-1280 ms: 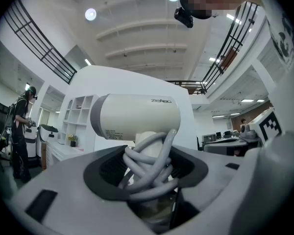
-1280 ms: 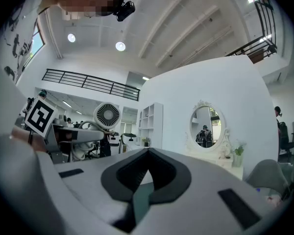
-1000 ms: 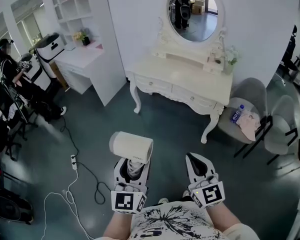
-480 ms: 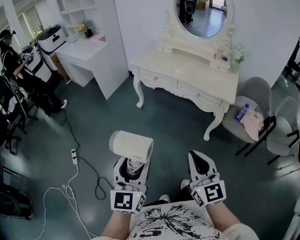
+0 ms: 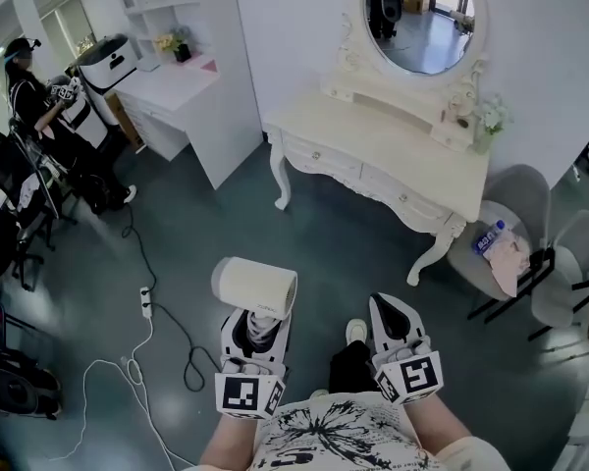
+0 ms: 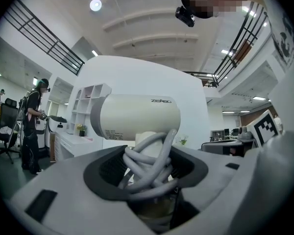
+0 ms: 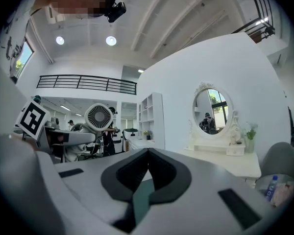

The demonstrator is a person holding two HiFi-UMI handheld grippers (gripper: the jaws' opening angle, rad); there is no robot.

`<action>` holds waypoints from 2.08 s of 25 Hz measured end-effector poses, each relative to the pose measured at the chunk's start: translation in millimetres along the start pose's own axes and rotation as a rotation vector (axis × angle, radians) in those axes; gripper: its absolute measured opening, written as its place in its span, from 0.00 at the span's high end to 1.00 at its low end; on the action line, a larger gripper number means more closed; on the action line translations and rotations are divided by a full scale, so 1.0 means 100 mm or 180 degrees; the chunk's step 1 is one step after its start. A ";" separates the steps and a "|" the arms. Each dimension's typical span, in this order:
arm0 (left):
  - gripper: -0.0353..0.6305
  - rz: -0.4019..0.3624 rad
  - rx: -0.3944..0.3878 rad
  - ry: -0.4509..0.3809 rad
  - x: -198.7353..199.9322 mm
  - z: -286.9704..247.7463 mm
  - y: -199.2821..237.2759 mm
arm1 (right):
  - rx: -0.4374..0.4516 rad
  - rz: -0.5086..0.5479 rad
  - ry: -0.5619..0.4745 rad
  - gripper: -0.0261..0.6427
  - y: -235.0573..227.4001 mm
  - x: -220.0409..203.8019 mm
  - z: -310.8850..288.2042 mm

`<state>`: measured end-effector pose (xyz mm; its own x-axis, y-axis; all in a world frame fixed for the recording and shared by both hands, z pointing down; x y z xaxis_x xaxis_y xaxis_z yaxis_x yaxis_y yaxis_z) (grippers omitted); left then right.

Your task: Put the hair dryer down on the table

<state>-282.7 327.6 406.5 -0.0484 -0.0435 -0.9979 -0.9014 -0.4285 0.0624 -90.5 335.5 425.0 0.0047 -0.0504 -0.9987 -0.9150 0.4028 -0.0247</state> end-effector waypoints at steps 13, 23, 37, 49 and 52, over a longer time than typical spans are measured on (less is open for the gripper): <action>0.57 0.0059 0.0216 -0.0073 0.21 -2.10 0.15 | 0.0199 0.0081 -0.0069 0.93 -1.61 0.34 -1.57; 0.57 -0.0008 0.0089 -0.0034 0.17 -3.49 -0.03 | 0.0071 0.0001 -0.0084 0.93 -2.76 0.35 -2.30; 0.57 -0.0065 -0.0608 0.0137 0.07 -5.30 0.26 | -0.0609 -0.0181 0.0058 0.93 -3.68 0.16 -3.33; 0.57 -0.0123 -0.1542 0.0336 0.22 -7.30 0.79 | -0.1557 -0.0324 0.0120 0.93 -4.45 0.31 -4.58; 0.57 -0.0145 -0.1716 0.0395 0.19 -7.62 0.89 | -0.1762 -0.0352 0.0126 0.93 -4.56 0.30 -4.79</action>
<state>-35.5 -399.0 406.8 0.0659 -0.1061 -0.9922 -0.5520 -0.8322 0.0523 133.8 -287.5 427.9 0.1073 -0.1037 -0.9888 -0.9851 -0.1457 -0.0917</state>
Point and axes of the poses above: the fingertips, and each gripper's own axes: z backward along the fingers, y to its left, x out of its top, the point moved 2 cm from there along z, backward along the fingers, and after that the axes turned 1 degree about z, right-handed, at the moved point
